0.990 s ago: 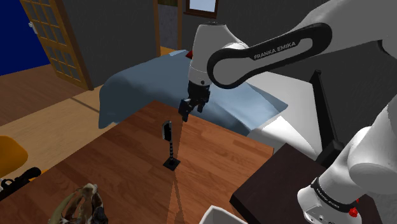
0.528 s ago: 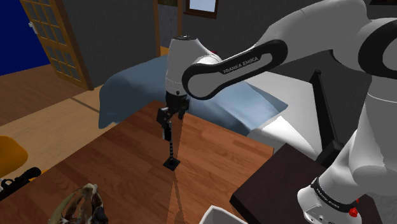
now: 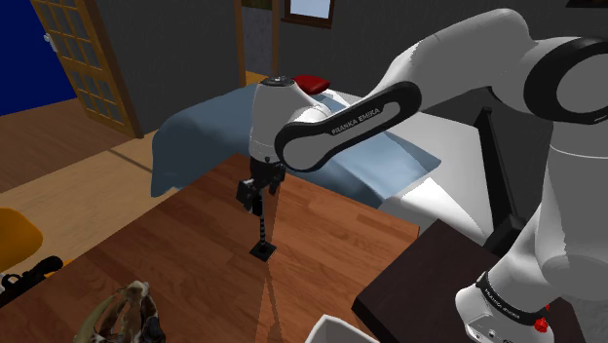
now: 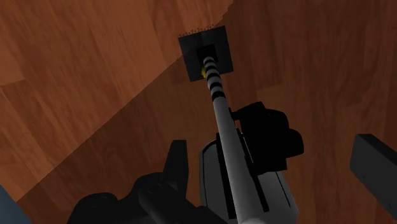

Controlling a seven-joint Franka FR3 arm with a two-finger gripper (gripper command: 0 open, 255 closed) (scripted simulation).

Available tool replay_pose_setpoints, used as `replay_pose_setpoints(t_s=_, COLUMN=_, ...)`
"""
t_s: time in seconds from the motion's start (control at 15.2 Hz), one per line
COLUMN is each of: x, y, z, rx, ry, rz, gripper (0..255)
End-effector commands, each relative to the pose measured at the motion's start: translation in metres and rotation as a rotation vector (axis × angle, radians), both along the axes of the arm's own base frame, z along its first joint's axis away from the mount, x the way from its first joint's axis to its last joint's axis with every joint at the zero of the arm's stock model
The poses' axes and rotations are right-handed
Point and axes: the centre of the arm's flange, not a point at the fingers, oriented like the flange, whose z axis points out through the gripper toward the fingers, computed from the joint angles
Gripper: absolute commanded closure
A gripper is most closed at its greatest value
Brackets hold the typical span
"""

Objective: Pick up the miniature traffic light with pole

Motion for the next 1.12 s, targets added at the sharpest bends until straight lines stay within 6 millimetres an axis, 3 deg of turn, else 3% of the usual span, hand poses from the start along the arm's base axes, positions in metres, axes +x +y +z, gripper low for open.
replay_pose_setpoints(t_s=0.0, x=0.0, y=0.001, z=-0.005, rx=0.0, ry=0.0, rz=0.0, gripper=0)
replay_pose_setpoints(t_s=0.07, x=0.0, y=0.001, z=-0.005, rx=0.0, ry=0.0, rz=0.0, gripper=0)
replay_pose_setpoints(t_s=0.13, x=0.0, y=0.001, z=-0.004, rx=0.0, ry=0.0, rz=0.0, gripper=255)
replay_pose_setpoints(t_s=0.73, x=0.0, y=0.001, z=-0.005, rx=0.0, ry=0.0, rz=0.0, gripper=255)
replay_pose_setpoints(t_s=1.06, x=0.0, y=0.001, z=0.022, rx=0.0, ry=0.0, rz=0.0, gripper=255)
